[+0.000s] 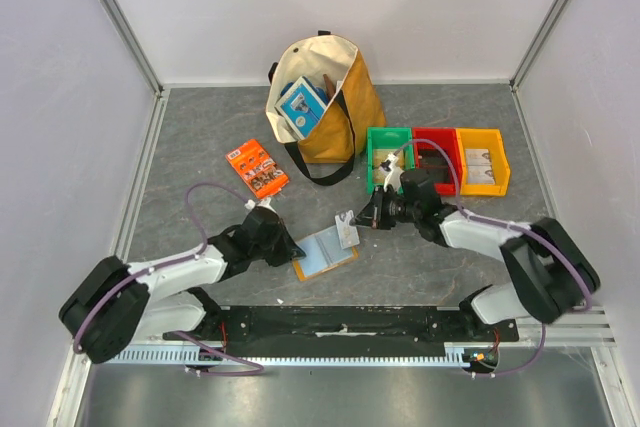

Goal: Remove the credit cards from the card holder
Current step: Remove the credit card from the card holder, then place the credit card in the storage box.

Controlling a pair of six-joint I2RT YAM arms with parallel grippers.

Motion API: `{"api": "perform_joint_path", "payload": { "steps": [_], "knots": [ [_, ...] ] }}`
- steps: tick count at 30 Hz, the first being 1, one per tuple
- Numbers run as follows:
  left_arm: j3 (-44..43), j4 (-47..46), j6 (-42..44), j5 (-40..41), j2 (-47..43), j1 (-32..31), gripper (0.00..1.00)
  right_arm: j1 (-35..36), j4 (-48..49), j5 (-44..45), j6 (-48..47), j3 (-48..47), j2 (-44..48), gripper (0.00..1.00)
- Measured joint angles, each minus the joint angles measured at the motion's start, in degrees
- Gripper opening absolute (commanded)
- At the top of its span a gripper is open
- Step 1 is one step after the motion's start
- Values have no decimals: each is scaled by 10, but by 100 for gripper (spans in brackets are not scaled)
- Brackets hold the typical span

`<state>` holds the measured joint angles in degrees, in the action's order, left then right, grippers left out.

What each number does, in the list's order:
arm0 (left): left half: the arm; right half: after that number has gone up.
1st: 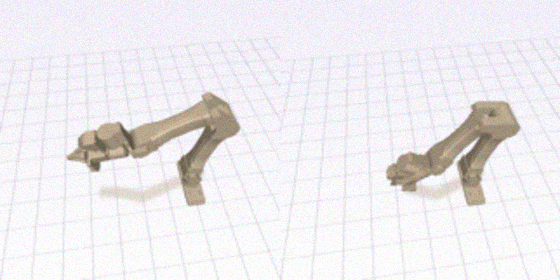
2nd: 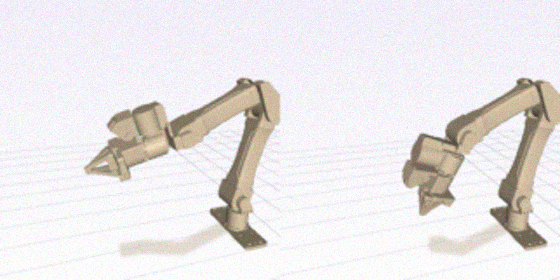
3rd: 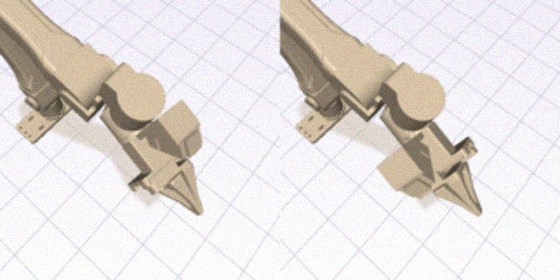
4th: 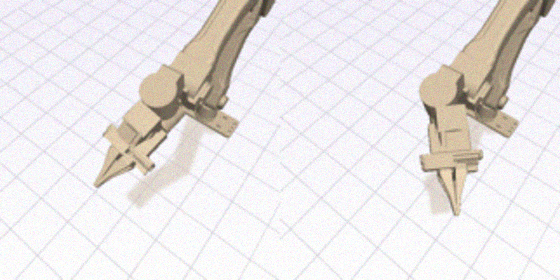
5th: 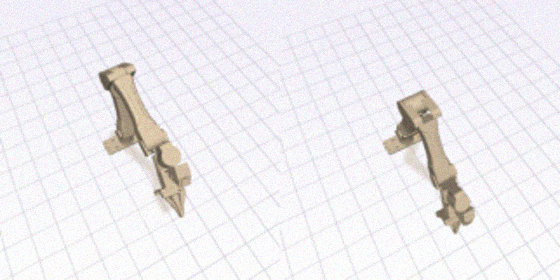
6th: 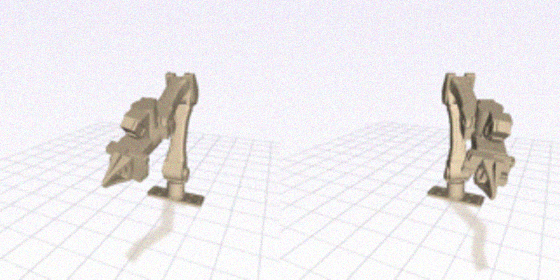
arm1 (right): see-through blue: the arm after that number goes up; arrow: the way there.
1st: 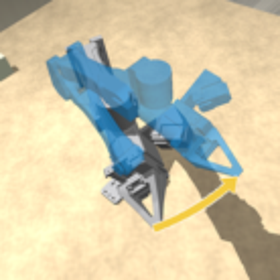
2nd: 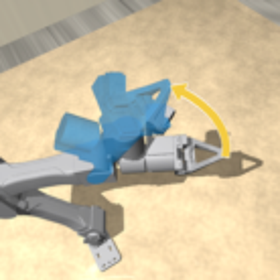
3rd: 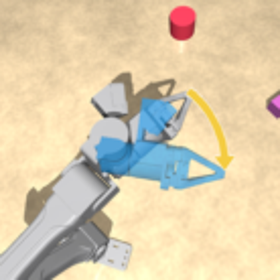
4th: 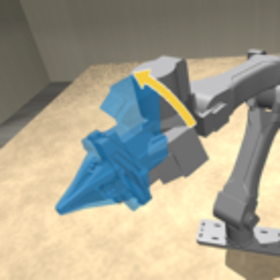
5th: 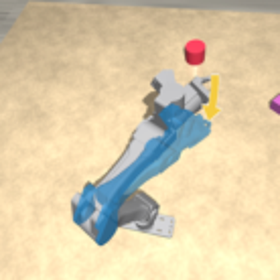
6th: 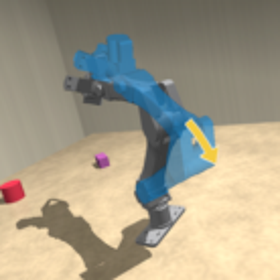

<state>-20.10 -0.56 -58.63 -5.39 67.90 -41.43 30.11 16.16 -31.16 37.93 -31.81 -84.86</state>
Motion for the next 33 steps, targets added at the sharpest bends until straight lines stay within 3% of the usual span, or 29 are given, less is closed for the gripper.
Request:
{"api": "perform_joint_path", "payload": {
  "steps": [4,6,9,14,19,25,33],
  "knots": [
    [6,40,13,23,-62,0,55,-1,-9,37,13,11,88,0],
    [6,51,21,37,-108,0,68,-1,-2,57,28,21,136,0],
    [2,53,32,49,-176,1,76,-1,23,77,61,42,195,0],
    [-6,13,41,40,-234,1,78,-1,101,97,137,96,256,0],
    [-6,-76,42,1,-233,1,79,3,185,116,212,145,287,0],
    [-25,-187,41,-43,-170,-9,78,20,274,136,267,172,296,0],
    [-48,-282,41,-71,-100,-38,66,34,344,153,290,184,296,0]
  ]
}}
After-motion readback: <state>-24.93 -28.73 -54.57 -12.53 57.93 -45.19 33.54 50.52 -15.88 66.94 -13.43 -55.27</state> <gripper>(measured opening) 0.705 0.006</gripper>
